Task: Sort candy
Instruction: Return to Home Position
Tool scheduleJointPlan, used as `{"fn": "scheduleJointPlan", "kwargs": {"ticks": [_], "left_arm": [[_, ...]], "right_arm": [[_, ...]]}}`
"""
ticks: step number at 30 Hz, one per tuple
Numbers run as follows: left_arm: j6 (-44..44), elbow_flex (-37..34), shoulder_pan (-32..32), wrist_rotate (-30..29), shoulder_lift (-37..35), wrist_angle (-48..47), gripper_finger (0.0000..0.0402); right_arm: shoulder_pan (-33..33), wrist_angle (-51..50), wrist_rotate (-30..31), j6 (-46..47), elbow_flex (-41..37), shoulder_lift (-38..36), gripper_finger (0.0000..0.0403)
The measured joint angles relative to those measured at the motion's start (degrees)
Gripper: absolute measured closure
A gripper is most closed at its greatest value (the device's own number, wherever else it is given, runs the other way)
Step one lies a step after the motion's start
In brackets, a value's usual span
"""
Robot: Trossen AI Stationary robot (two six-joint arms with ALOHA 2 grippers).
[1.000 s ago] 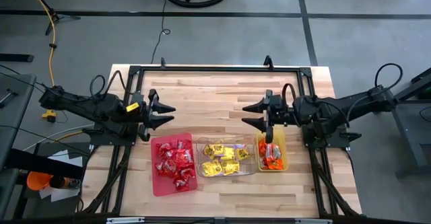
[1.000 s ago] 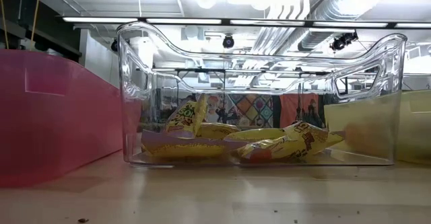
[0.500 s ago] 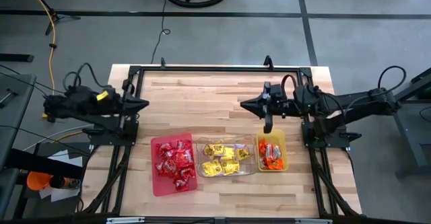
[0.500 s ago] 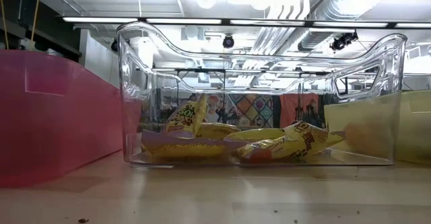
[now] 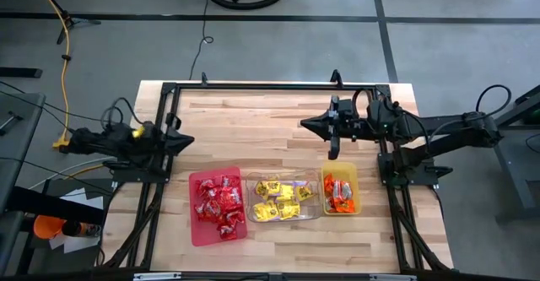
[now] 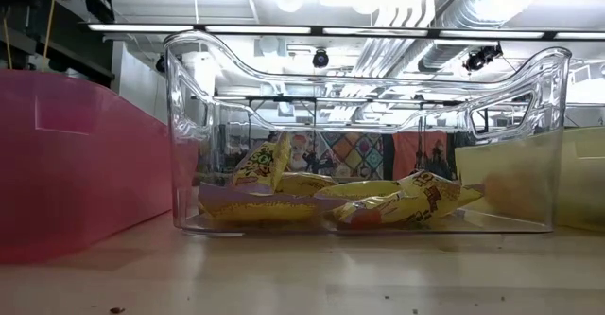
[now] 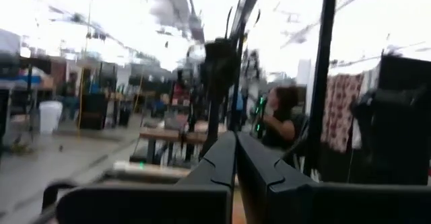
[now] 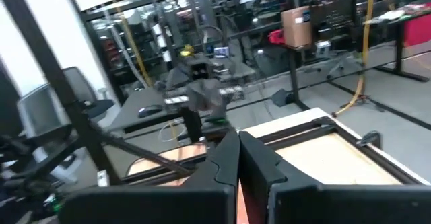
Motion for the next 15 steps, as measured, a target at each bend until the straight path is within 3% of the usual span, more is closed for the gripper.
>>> {"fn": "scheduleJointPlan", "kwargs": {"ticks": [6, 10, 15], "left_arm": [[-5.1, -5.1, 2.7, 3.7, -0.2, 3.2, 0.0401], [-7.3, -10.4, 4.8, 5.3, -0.2, 11.0, 0.0401], [-9.1, -11.0, 7.6, 8.1, -0.2, 11.0, 0.0401]], "right_arm": [[0.0, 0.0, -3.9, 2.1, 0.0, 0.0, 0.0402], [0.0, 0.0, -4.3, 2.5, 0.0, 0.0, 0.0402], [0.0, -0.1, -4.5, 2.5, 0.0, 0.0, 0.0402]]}}
